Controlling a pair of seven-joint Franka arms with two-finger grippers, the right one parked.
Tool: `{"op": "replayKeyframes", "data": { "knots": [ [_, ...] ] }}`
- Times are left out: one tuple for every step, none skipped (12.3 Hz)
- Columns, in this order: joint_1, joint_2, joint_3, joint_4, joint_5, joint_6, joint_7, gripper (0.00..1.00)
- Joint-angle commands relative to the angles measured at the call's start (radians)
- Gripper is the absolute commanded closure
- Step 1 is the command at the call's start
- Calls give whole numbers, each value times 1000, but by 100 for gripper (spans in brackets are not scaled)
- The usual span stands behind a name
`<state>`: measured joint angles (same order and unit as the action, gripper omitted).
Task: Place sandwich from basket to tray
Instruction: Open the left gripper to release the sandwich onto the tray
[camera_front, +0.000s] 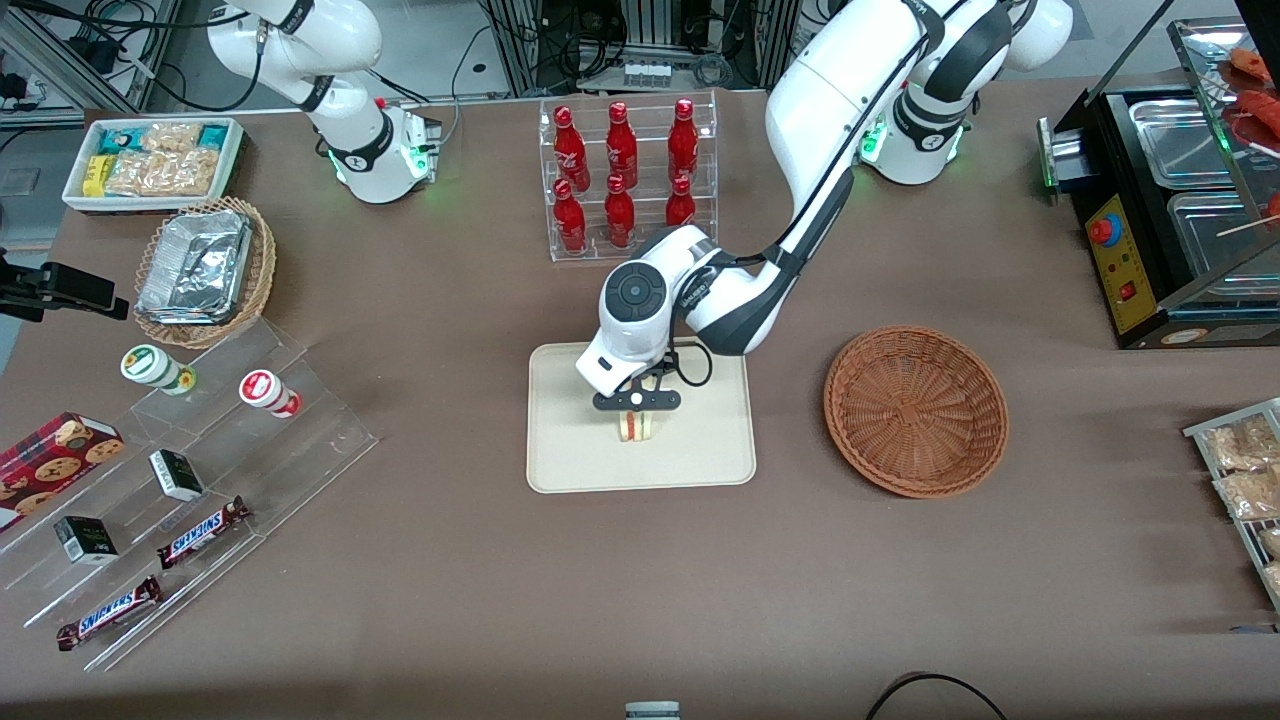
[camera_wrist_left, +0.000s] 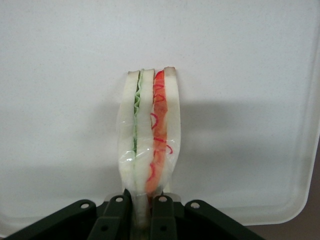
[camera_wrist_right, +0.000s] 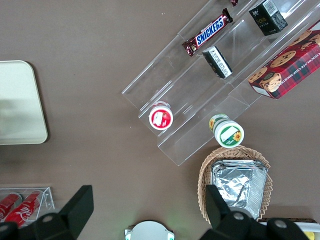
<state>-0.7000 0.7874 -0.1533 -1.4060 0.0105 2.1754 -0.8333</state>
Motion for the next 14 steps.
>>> {"op": "replayKeyframes", "data": {
  "knots": [
    [-13,15,12,32,25,9,-12,1],
    [-13,7,12,32,43,7,-15,0],
    [-12,3,12,32,43,6,-18,0],
    [-9,-19,12,30,43,1,-21,0],
    [-3,-58,14,24,43,-12,-23,0],
    [3,-98,14,24,34,-57,-24,0],
    [16,-141,14,24,31,-103,-27,0],
    [26,-196,15,24,31,-144,-56,0],
    [58,-255,20,22,32,-193,-84,0],
    [101,-308,18,21,31,-257,-83,0],
    [137,-366,18,15,29,-325,-75,0],
    [184,-426,18,6,31,-377,-72,0],
    [224,-479,18,-2,31,-423,-64,0],
    [262,-523,18,-2,31,-463,-35,0]
  ]
}}
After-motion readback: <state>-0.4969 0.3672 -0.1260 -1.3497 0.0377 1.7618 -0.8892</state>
